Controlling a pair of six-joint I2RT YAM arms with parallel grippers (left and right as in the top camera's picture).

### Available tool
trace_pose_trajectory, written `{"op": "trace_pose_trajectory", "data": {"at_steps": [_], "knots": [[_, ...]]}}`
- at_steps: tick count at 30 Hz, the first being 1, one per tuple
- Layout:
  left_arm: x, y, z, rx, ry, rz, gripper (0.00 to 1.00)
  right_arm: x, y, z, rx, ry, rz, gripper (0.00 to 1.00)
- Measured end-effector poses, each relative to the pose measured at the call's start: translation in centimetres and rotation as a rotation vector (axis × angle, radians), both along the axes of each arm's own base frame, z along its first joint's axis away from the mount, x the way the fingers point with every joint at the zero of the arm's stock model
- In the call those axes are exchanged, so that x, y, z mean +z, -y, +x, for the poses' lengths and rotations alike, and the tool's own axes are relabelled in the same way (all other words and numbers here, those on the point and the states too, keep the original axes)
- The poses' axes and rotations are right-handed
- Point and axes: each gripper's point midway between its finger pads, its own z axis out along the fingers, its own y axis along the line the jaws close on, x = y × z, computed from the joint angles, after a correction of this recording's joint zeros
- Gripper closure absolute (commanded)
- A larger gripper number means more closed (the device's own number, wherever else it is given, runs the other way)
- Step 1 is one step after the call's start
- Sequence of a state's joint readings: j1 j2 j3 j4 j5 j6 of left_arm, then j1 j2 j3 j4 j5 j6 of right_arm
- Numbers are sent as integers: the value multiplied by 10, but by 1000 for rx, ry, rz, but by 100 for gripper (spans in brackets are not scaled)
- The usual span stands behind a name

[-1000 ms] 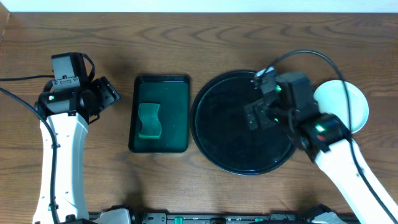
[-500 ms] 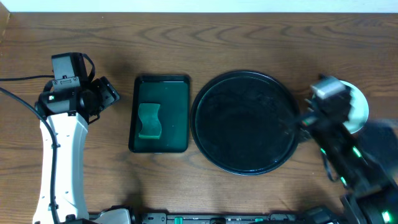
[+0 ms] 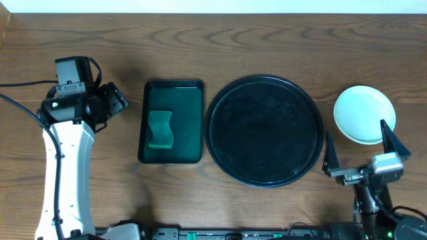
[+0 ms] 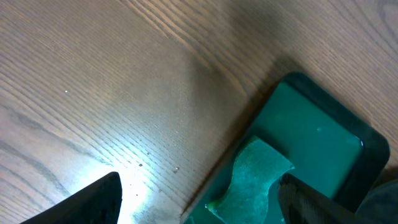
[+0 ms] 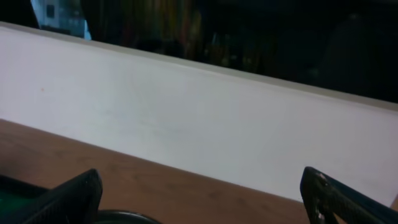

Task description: Clean dirty plates on tray and stack at the side

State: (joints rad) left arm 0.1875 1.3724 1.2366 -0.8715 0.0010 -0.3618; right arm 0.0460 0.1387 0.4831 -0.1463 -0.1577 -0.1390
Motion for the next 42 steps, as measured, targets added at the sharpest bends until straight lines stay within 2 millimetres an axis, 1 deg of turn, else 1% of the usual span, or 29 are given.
{"op": "trace_pose_trajectory", "data": {"at_steps": [10,14,17,22,24,29,34,36,38,40,41,42], "knots": [[0,0,0,0,0,0,19,-10,0,-2,11,200,-12,1],[0,0,0,0,0,0,20,-21,-1,2,13,209,-13,1],[0,0,0,0,0,0,20,-40,0,10,10,172,-13,1],[0,0,0,0,0,0,20,-82,0,24,10,85,-8,1],[0,0,0,0,0,0,20,-93,1,27,8,62,6,1],[0,0,0,0,0,0,20,-106,8,32,-23,18,60,1],[0,0,0,0,0,0,20,-119,24,37,-108,-41,133,1],[0,0,0,0,0,0,20,-128,31,38,-147,-80,165,1],[0,0,0,0,0,0,20,-144,37,40,-183,-146,189,1],[0,0,0,-1,0,0,20,-169,43,40,-221,-242,210,1],[0,0,0,0,0,0,20,-177,45,40,-237,-273,219,1],[0,0,0,0,0,0,20,-179,47,40,-248,-282,228,1]]}}
